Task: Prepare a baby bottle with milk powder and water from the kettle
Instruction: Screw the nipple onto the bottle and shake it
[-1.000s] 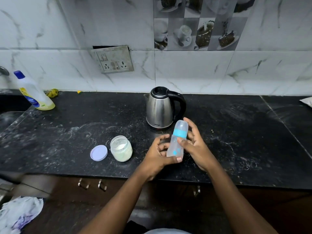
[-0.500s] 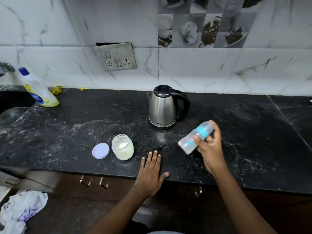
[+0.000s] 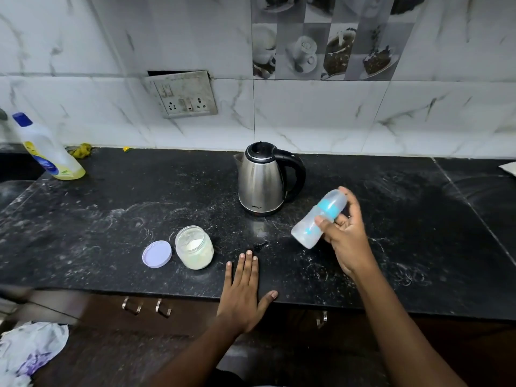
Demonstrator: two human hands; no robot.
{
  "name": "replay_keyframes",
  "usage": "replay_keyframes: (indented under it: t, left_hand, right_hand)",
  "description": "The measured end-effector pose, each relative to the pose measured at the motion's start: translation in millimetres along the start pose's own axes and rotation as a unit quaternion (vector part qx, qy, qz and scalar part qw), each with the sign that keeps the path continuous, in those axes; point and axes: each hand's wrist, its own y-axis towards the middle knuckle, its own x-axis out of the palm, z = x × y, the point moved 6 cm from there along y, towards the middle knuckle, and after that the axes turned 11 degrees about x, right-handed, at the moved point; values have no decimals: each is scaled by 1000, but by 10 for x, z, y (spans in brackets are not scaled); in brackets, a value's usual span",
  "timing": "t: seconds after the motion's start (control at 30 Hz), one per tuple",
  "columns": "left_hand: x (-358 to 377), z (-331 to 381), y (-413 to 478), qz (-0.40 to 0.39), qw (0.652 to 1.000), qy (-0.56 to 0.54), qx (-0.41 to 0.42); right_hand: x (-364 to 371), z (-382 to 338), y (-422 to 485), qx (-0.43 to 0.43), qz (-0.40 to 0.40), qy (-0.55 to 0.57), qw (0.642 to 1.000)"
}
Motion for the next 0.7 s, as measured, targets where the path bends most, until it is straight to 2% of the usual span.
replay_keyframes:
  t: [0.1,0.23,0.33,0.47,0.57,0.7]
  left_hand:
    - [-36,-39,38,16,1000,15,-10]
    - [-43,-89,66,14,1000,21,-17]
    - [-32,-85,63,19,999,25,-19]
    - [-25,-93,80,29,999,26,-20]
    - [0,-98,70,27,999,25,-19]
    - [-11,-98,83,36,999,27,-21]
  right_hand:
    - [159,19,-21,23,-105,-66,992]
    - [24,-13,-22,12,-51,-10,999]
    - [131,45,-81,25,-126,-56,990]
    - [-83,-67,-43,-2,-38,-17,999]
    - [26,-89,-86,11,-123,-81,989]
    - [-125,-199,-47,-13,-45,-32,998]
